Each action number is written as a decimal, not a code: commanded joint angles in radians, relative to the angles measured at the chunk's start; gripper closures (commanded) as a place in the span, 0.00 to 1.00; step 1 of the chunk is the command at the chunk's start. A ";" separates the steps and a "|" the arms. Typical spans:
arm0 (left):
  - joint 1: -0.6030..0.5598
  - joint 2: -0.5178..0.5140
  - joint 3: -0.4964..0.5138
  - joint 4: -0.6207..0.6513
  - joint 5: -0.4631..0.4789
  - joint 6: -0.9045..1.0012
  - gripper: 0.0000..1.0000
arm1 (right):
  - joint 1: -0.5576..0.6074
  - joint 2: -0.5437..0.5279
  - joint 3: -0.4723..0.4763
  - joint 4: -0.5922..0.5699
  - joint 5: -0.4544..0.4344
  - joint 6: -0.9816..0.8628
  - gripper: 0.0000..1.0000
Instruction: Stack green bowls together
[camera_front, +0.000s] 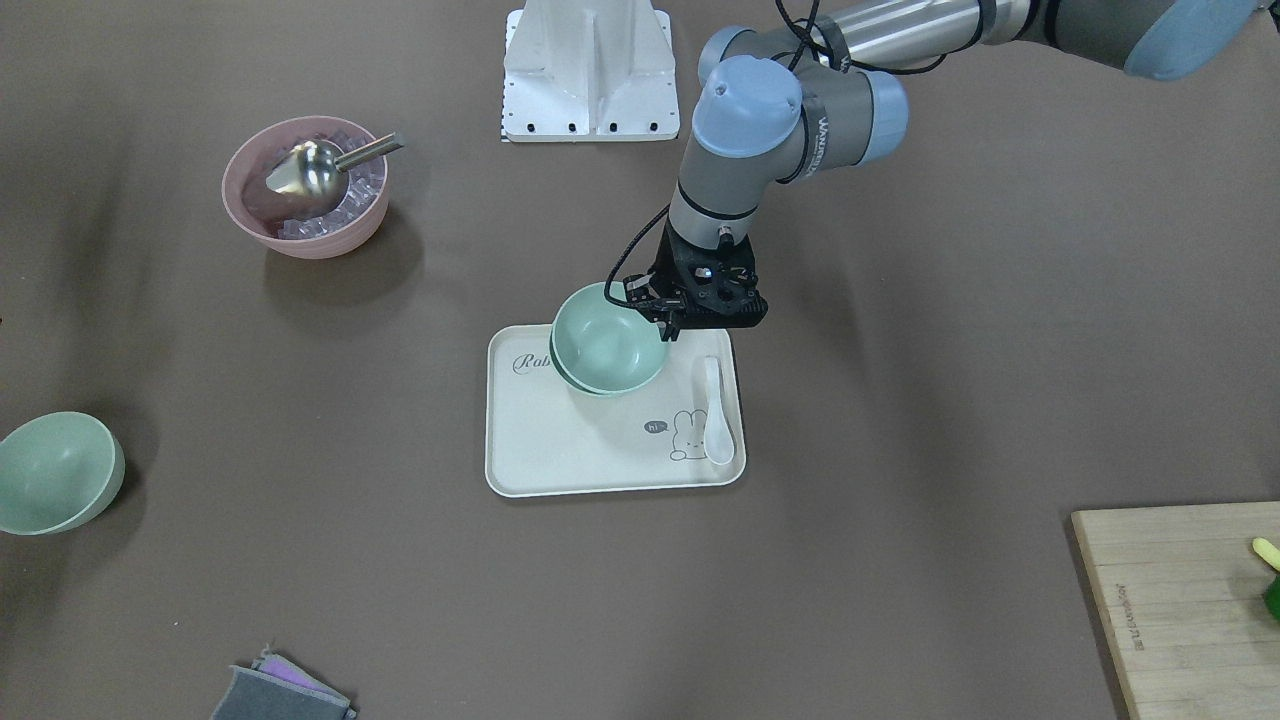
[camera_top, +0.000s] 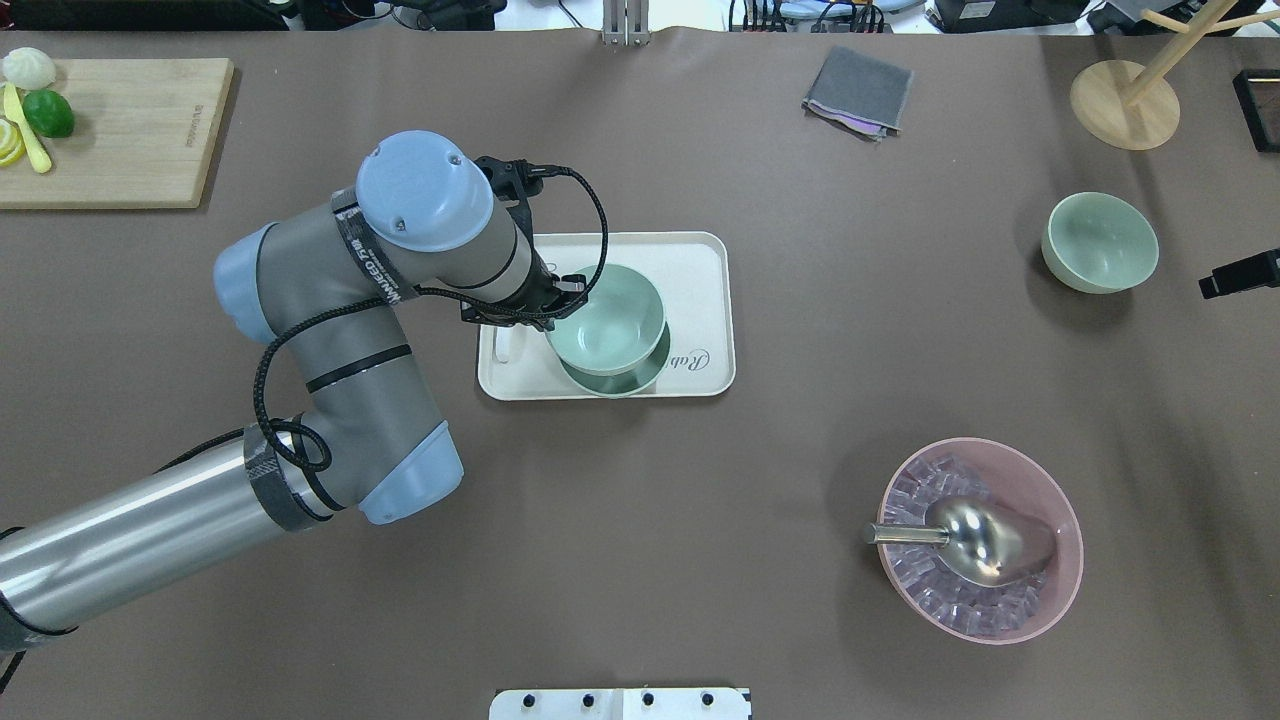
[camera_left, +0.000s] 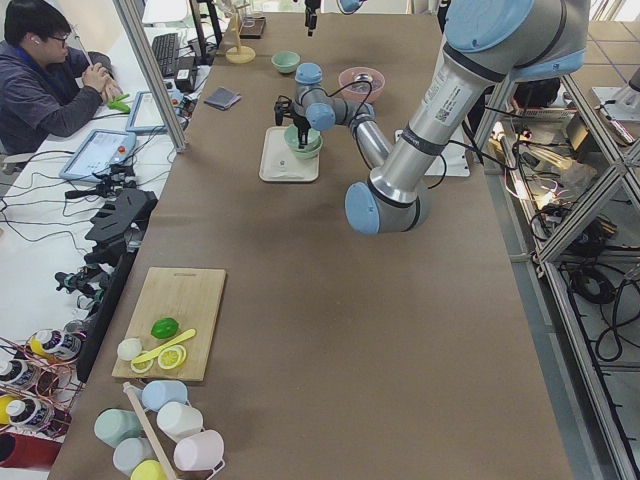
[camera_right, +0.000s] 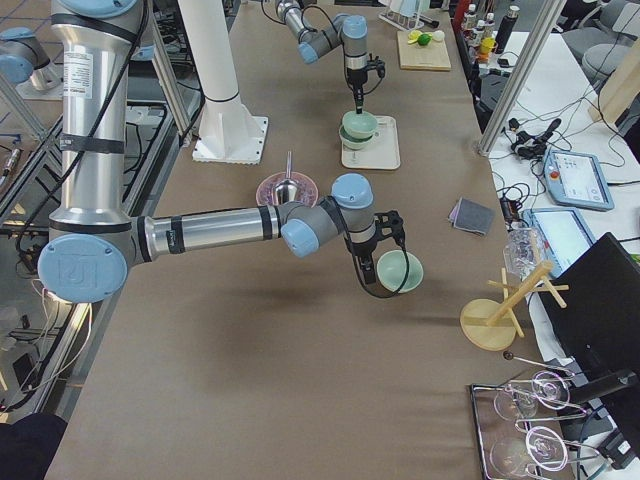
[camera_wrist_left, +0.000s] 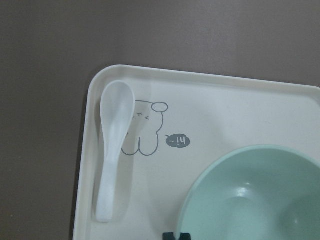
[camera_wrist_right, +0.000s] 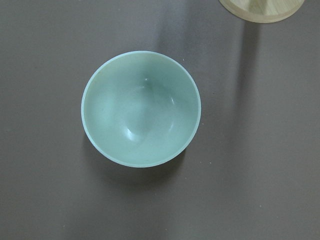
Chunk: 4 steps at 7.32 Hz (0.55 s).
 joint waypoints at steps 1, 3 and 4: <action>0.024 -0.002 0.009 -0.003 0.024 -0.029 1.00 | 0.000 -0.003 0.000 0.000 0.002 0.000 0.00; 0.040 -0.002 0.006 -0.005 0.044 -0.045 1.00 | 0.000 -0.006 0.000 0.000 0.002 -0.001 0.00; 0.041 -0.002 0.006 -0.005 0.044 -0.047 1.00 | 0.000 -0.006 0.003 0.000 0.003 0.000 0.00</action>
